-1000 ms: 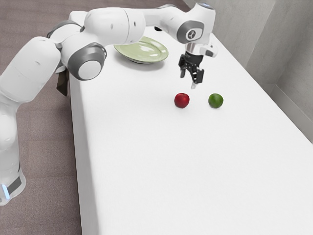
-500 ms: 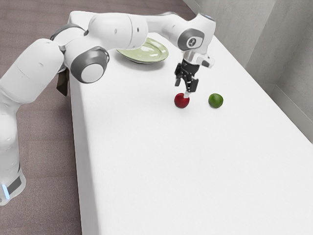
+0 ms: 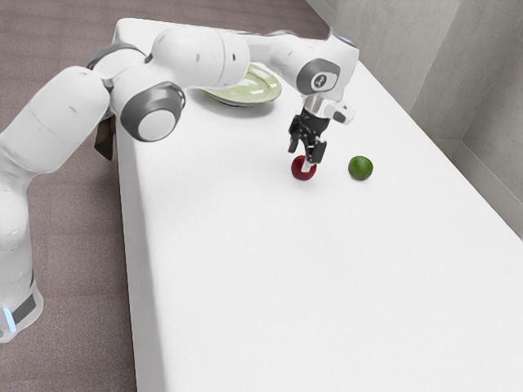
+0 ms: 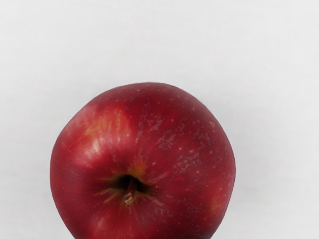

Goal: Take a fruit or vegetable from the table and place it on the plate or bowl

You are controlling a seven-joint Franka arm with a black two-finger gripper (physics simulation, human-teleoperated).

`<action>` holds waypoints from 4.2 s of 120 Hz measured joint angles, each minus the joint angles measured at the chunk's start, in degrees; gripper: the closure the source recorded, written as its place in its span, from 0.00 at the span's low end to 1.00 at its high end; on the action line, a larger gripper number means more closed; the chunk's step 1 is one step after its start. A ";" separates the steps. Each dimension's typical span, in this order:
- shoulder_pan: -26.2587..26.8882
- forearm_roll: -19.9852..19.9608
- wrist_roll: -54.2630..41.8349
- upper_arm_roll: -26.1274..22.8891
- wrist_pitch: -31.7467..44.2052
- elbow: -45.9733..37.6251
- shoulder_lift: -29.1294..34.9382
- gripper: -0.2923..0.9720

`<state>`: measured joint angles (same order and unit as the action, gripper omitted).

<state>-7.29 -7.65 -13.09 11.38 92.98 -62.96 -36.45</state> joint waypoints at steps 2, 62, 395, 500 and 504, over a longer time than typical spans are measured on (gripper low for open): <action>0.00 -0.01 -0.05 0.00 0.09 0.00 -0.10 0.23; -0.09 -0.36 -1.17 0.04 4.37 0.01 -2.38 0.23; -24.35 2.63 -0.50 3.44 13.17 3.20 5.95 0.49; -28.91 1.93 -1.52 2.94 17.86 3.19 4.94 0.26; -28.92 1.84 -1.58 2.93 17.87 3.18 4.95 0.25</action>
<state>-36.21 -5.81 -14.67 14.31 110.85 -59.78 -31.50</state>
